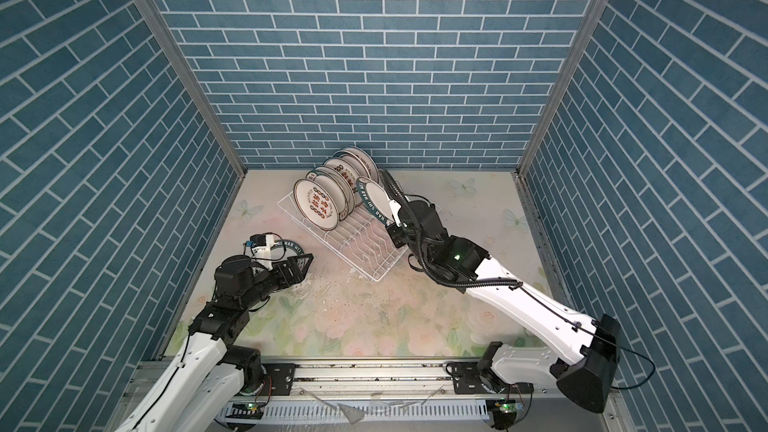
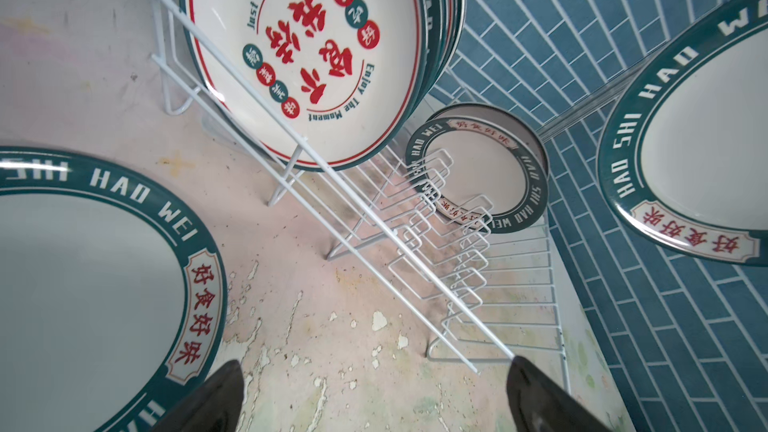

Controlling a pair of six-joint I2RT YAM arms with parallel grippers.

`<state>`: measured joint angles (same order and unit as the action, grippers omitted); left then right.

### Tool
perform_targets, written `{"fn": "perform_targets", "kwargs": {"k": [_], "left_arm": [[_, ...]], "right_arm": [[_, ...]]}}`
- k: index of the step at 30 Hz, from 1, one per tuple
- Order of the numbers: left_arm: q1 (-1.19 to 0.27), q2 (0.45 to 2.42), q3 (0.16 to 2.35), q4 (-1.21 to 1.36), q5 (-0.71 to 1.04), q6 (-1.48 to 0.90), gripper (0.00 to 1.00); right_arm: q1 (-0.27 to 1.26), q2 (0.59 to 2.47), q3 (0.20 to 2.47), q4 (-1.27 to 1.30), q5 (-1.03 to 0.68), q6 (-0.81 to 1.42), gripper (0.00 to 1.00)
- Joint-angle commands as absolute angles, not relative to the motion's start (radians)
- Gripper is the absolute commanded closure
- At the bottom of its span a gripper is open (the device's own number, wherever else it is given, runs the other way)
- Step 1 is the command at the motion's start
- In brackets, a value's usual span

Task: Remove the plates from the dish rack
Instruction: 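Lift the green-rimmed plate up out of the rack with the right gripper, then carry the plate to the left gripper and close the left gripper on its rim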

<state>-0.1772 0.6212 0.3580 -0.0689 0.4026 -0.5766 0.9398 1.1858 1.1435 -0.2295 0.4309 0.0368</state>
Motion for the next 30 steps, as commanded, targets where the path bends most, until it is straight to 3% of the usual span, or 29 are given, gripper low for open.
{"fn": "perform_targets", "kwargs": {"k": [1, 9, 19, 30], "left_arm": [[-0.183, 0.603, 0.345, 0.024, 0.447, -0.6, 0.01], [-0.185, 0.632, 0.334, 0.208, 0.601, -0.666, 0.01], [-0.186, 0.664, 0.299, 0.345, 0.67, -0.711, 0.01], [-0.186, 0.663, 0.313, 0.265, 0.646, -0.65, 0.0]], "right_arm": [[0.938, 1.141, 1.047, -0.029, 0.331, 0.165, 1.0], [0.914, 1.153, 0.931, 0.134, 0.084, 0.46, 1.0], [0.89, 1.318, 1.017, 0.11, -0.234, 0.722, 1.0], [0.882, 1.455, 0.991, 0.382, -0.474, 0.947, 1.0]]}}
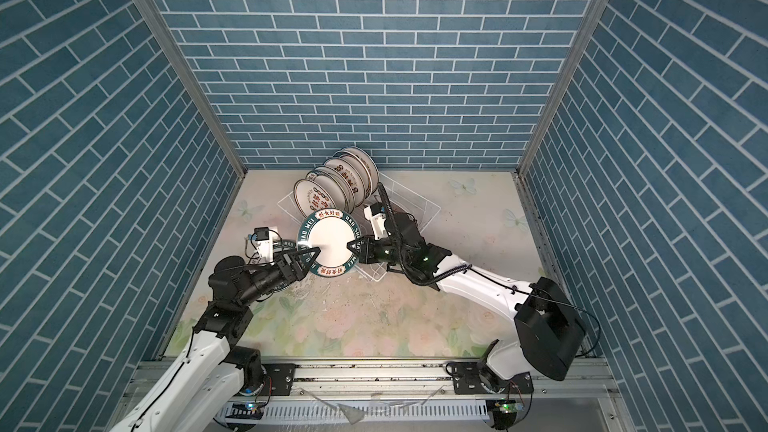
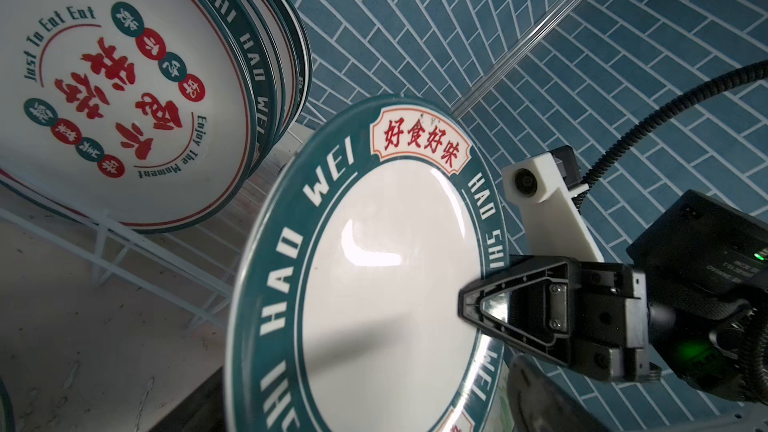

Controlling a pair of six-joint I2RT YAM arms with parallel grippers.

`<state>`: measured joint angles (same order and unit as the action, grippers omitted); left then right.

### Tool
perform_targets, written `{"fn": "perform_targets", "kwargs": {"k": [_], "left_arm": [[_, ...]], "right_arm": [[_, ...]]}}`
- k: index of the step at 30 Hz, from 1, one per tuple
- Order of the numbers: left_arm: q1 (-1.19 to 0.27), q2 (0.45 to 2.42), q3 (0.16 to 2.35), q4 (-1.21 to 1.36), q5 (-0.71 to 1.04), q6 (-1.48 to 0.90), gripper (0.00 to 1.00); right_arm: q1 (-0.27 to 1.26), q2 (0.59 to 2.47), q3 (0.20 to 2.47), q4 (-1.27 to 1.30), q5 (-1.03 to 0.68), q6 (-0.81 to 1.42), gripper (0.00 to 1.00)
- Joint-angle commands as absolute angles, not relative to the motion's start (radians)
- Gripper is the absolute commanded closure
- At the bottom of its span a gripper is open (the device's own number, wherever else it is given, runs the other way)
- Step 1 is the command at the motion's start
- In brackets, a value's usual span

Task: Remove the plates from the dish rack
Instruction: 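Carry the plate to the left gripper and close the left gripper on its rim, then open the right gripper and withdraw it while the left gripper carries the plate away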

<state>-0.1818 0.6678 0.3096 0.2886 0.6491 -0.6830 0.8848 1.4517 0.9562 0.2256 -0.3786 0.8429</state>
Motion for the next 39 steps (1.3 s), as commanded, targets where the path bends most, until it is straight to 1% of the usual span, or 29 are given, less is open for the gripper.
{"fn": "perform_targets", "kwargs": {"k": [1, 2, 4, 8, 11, 14, 15, 19, 21, 24, 29, 30, 31, 32, 36, 39], "left_arm": [[-0.186, 0.662, 0.311, 0.269, 0.647, -0.65, 0.01], [-0.186, 0.66, 0.307, 0.274, 0.647, -0.653, 0.03], [-0.186, 0.658, 0.303, 0.279, 0.647, -0.653, 0.1], [-0.186, 0.654, 0.306, 0.271, 0.65, -0.661, 0.34], [-0.186, 0.652, 0.308, 0.251, 0.648, -0.661, 0.47], [-0.186, 0.652, 0.305, 0.248, 0.648, -0.657, 0.58], [-0.186, 0.652, 0.305, 0.243, 0.645, -0.656, 0.61], [-0.184, 0.652, 0.313, 0.209, 0.631, -0.645, 0.72], [-0.184, 0.644, 0.316, 0.189, 0.615, -0.637, 0.76], [-0.183, 0.643, 0.316, 0.168, 0.602, -0.628, 0.79], [-0.177, 0.605, 0.327, 0.133, 0.596, -0.621, 0.85], [-0.175, 0.599, 0.331, 0.118, 0.588, -0.624, 0.89], [-0.174, 0.589, 0.337, 0.094, 0.573, -0.626, 0.97], [-0.172, 0.579, 0.346, 0.074, 0.56, -0.626, 0.99], [-0.161, 0.538, 0.373, 0.003, 0.535, -0.618, 1.0], [-0.151, 0.512, 0.419, -0.083, 0.502, -0.602, 1.0]], "right_arm": [[0.88, 1.461, 0.991, 0.385, -0.482, 0.952, 1.0], [0.88, 1.47, 0.993, 0.391, -0.492, 0.953, 1.0], [0.88, 1.486, 0.993, 0.409, -0.513, 0.969, 1.0], [0.879, 1.519, 1.0, 0.429, -0.533, 0.977, 1.0], [0.875, 1.542, 1.01, 0.434, -0.542, 0.977, 0.94], [0.869, 1.565, 1.02, 0.443, -0.55, 0.977, 0.84], [0.864, 1.571, 1.023, 0.446, -0.553, 0.976, 0.81], [0.856, 1.598, 1.043, 0.45, -0.57, 0.97, 0.79], [0.854, 1.607, 1.052, 0.441, -0.571, 0.961, 0.76], [0.854, 1.617, 1.064, 0.426, -0.575, 0.945, 0.68], [0.849, 1.612, 1.096, 0.334, -0.554, 0.885, 0.61], [0.847, 1.61, 1.105, 0.311, -0.549, 0.872, 0.6], [0.845, 1.608, 1.114, 0.281, -0.537, 0.854, 0.59], [0.844, 1.603, 1.12, 0.252, -0.52, 0.834, 0.57], [0.842, 1.587, 1.147, 0.132, -0.451, 0.759, 0.51], [0.842, 1.573, 1.173, 0.016, -0.367, 0.693, 0.47]]}}
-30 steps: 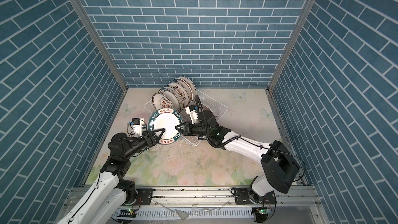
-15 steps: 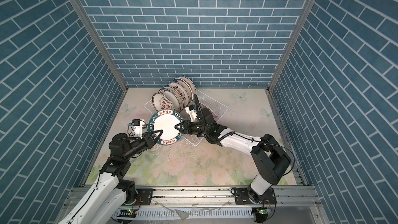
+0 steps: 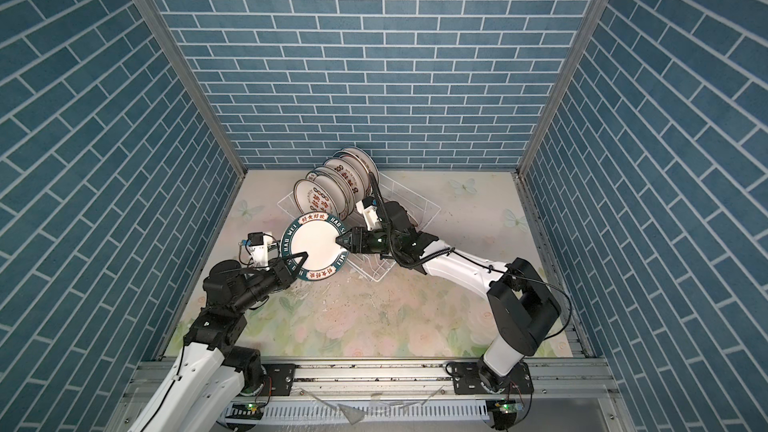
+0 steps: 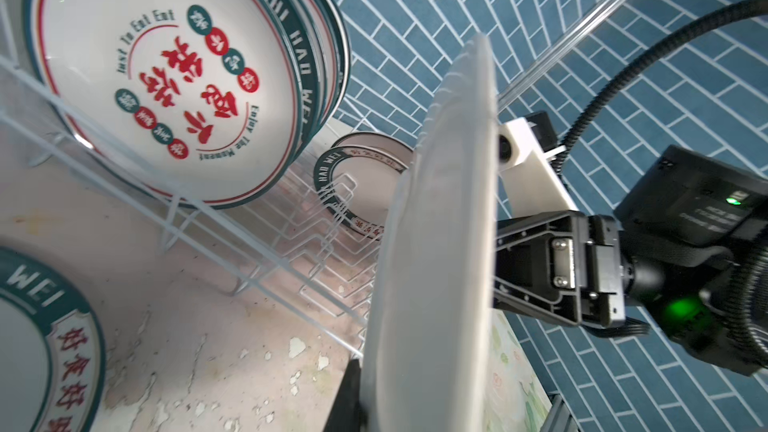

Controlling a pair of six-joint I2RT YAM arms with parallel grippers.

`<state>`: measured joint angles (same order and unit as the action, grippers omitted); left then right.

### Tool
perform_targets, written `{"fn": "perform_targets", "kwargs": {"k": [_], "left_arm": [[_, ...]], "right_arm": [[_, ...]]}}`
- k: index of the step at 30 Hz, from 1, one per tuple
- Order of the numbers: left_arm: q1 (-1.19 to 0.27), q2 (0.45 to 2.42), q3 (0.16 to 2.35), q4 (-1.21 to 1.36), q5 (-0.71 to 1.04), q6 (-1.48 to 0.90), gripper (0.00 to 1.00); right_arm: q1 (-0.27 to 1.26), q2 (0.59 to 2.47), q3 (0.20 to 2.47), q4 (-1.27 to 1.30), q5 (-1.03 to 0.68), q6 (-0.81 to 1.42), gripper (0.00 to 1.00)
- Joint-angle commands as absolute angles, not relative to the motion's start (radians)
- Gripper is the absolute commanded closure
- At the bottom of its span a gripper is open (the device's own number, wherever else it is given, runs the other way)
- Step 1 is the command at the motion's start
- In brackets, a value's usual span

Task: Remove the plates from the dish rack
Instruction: 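Open the right gripper and withdraw it while the left gripper carries the plate away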

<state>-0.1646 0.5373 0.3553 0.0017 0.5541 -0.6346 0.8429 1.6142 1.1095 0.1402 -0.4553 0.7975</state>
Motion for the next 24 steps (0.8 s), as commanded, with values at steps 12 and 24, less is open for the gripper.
{"fn": "perform_targets", "kwargs": {"k": [12, 24], "left_arm": [[-0.117, 0.412, 0.664, -0.637, -0.004, -0.553, 1.0], [0.06, 0.612, 0.551, -0.506, 0.114, -0.591, 1.0]], "right_arm": [[0.889, 1.47, 1.299, -0.435, 0.117, 0.373, 0.45], [0.913, 1.427, 1.294, -0.546, 0.444, 0.275, 0.44]]}}
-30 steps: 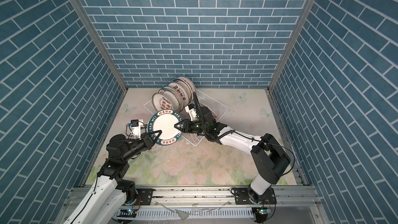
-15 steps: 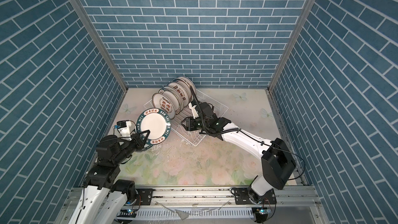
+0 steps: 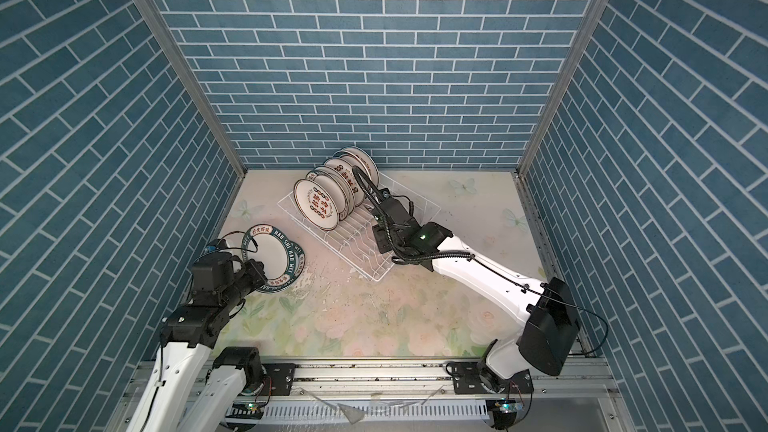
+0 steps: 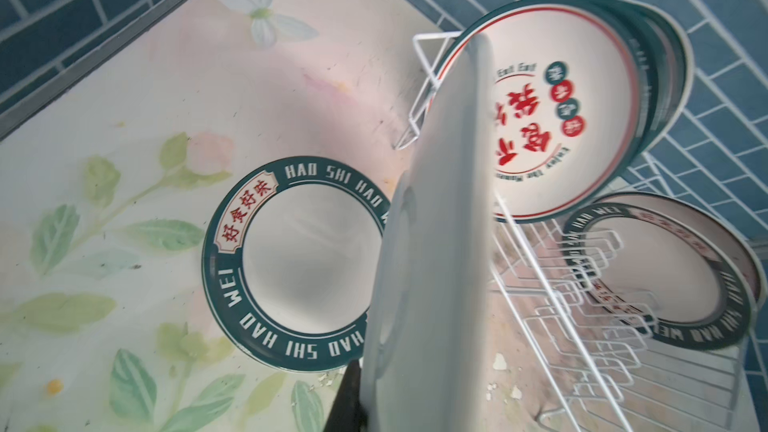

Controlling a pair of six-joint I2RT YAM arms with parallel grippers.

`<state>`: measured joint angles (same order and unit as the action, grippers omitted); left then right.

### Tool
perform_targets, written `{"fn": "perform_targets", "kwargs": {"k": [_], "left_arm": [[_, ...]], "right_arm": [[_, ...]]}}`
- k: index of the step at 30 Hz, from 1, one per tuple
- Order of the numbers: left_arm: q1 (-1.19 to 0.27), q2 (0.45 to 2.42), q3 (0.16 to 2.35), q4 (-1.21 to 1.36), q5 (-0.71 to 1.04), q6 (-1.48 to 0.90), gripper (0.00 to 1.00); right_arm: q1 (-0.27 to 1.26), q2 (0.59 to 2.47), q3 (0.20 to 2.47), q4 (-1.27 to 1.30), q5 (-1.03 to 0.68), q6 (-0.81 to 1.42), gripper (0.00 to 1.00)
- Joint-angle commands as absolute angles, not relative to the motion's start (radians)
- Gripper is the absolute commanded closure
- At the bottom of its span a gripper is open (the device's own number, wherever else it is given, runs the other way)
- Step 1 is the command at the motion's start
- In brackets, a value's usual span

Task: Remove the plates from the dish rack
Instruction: 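Open the right gripper and withdraw it while the left gripper carries the plate away, then lower the plate onto the table stack with the left gripper and open it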

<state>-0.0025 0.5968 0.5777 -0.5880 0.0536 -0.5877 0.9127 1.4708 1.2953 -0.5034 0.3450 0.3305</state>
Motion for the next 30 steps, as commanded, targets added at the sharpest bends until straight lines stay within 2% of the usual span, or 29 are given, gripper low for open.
{"fn": "perform_targets", "kwargs": {"k": [1, 8, 13, 19, 23, 30], "left_arm": [[0.098, 0.625, 0.534, -0.481, 0.15, -0.593, 1.0], [0.287, 0.722, 0.443, -0.333, 0.375, -0.602, 1.0], [0.306, 0.76, 0.418, -0.284, 0.411, -0.615, 1.0], [0.312, 0.793, 0.401, -0.266, 0.422, -0.647, 0.9], [0.312, 0.804, 0.397, -0.267, 0.418, -0.644, 0.89], [0.318, 0.829, 0.39, -0.277, 0.413, -0.648, 0.65]], "right_arm": [[0.914, 1.421, 1.285, -0.545, 0.446, 0.273, 0.44], [0.911, 1.408, 1.255, -0.54, 0.463, 0.273, 0.43], [0.908, 1.414, 1.247, -0.543, 0.467, 0.278, 0.42], [0.907, 1.442, 1.252, -0.562, 0.489, 0.284, 0.42], [0.905, 1.447, 1.251, -0.557, 0.485, 0.285, 0.42], [0.905, 1.454, 1.25, -0.561, 0.489, 0.279, 0.42]]}}
